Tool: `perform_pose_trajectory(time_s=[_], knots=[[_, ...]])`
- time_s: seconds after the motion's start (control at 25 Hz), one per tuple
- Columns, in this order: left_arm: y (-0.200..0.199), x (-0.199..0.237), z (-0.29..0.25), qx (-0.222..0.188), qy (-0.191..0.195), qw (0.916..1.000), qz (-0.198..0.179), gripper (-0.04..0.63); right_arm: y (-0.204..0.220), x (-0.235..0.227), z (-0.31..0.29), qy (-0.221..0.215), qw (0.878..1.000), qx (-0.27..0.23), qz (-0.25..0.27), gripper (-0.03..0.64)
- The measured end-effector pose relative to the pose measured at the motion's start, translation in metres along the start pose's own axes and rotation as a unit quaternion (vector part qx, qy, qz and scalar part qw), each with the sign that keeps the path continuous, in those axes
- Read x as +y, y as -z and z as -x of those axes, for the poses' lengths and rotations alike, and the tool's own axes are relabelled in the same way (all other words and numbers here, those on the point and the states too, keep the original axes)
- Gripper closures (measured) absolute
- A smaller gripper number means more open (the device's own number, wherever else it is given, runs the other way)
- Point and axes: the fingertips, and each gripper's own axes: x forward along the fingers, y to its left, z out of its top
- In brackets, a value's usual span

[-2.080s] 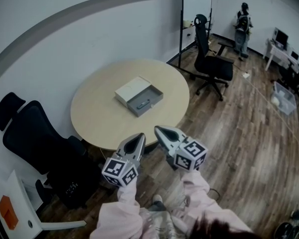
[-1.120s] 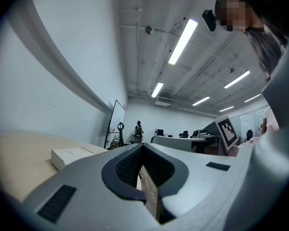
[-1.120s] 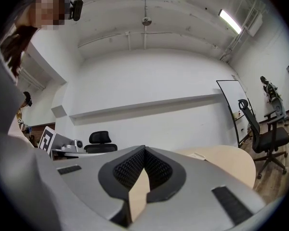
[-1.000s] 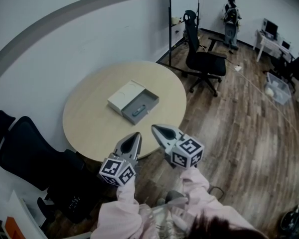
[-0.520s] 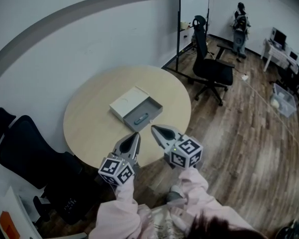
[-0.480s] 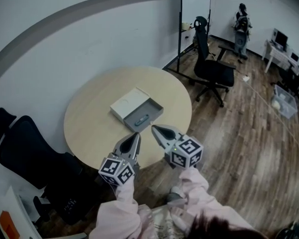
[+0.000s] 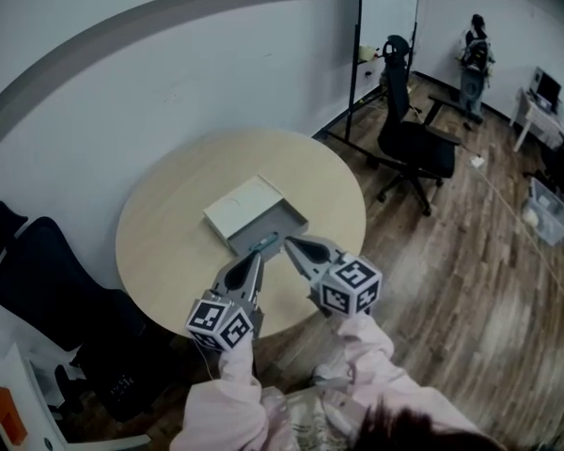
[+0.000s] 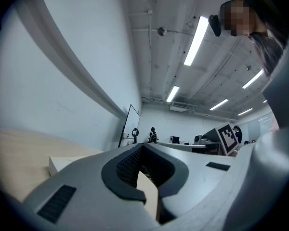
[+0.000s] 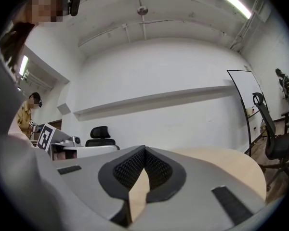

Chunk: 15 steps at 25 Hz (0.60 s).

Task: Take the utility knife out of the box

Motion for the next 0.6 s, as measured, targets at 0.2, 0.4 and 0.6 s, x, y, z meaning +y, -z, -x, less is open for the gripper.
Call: perform_pose_trajectory(time_s=[0.2,0.4,0.6], knots=[[0.006,0.007,-0.015,0.002,-0.018,0.9998,0.003,0.597,0.006,-0.015,-0.009,-0.024,1.0,0.013,-0.002,0.618],[0.009,0.017,-0.028,0.004,-0.036,0.9993,0.004,0.597,0.011,-0.027,-0.022,-0.044,0.999,0.031,-0.004,0.618],[0.013,0.025,-0.035,0.003,-0.055,0.9984,0.007,0.597,0.018,-0.034,-0.032,-0.061,0.997,0.045,-0.005,0.618]])
